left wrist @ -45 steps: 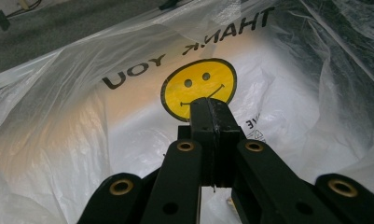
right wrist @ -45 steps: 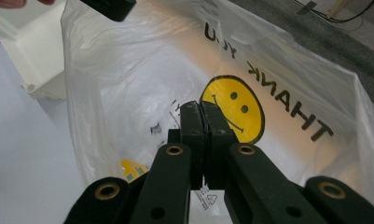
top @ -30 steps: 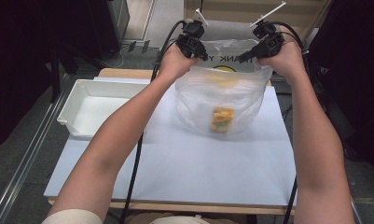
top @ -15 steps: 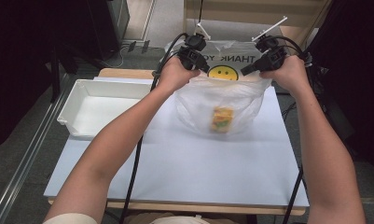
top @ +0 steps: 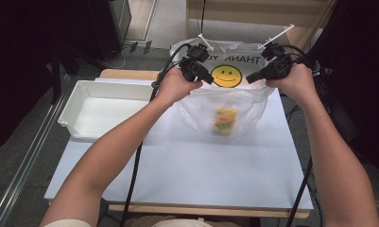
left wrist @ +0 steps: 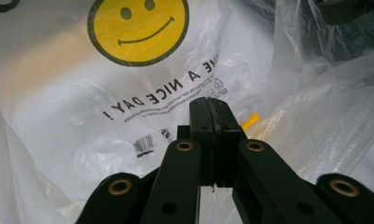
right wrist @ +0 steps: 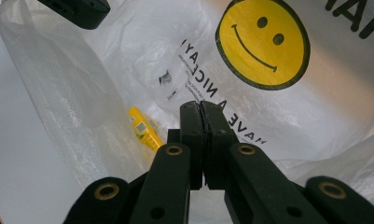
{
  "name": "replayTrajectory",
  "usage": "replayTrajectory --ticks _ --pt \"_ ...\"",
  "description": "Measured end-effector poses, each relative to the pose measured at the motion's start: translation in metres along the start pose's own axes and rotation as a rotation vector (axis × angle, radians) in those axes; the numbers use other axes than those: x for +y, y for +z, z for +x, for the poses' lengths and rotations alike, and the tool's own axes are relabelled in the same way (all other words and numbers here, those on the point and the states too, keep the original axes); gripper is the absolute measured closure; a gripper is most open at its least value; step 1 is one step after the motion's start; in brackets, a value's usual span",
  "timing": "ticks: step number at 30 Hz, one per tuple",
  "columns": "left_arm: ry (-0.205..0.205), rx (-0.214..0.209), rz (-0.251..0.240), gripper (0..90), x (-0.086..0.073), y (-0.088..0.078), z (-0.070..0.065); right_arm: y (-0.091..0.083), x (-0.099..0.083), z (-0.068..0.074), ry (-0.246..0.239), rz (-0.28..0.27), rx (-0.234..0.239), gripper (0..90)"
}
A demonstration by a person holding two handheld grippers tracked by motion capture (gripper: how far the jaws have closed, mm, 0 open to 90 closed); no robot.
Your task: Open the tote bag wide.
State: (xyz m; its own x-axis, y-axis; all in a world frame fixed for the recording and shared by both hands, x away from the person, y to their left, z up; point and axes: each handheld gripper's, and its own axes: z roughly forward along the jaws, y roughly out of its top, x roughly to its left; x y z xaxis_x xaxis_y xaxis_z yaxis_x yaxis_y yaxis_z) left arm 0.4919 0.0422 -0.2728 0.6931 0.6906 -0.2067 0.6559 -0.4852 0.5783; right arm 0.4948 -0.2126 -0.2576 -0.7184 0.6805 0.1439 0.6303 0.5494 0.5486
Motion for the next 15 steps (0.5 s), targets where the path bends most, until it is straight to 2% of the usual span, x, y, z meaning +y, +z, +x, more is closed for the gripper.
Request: replayTrajectory --ticks 5,15 --pt "0.025 -0.016 -0.004 90.0 -0.006 -0.004 -0.009 -0.003 -0.005 0.006 0.0 -0.004 -0.005 89.8" --pt "0.025 -0.061 -0.004 89.6 -0.023 0.002 -0.015 0.001 -0.025 0.013 0.028 -0.015 -0.01 89.8"
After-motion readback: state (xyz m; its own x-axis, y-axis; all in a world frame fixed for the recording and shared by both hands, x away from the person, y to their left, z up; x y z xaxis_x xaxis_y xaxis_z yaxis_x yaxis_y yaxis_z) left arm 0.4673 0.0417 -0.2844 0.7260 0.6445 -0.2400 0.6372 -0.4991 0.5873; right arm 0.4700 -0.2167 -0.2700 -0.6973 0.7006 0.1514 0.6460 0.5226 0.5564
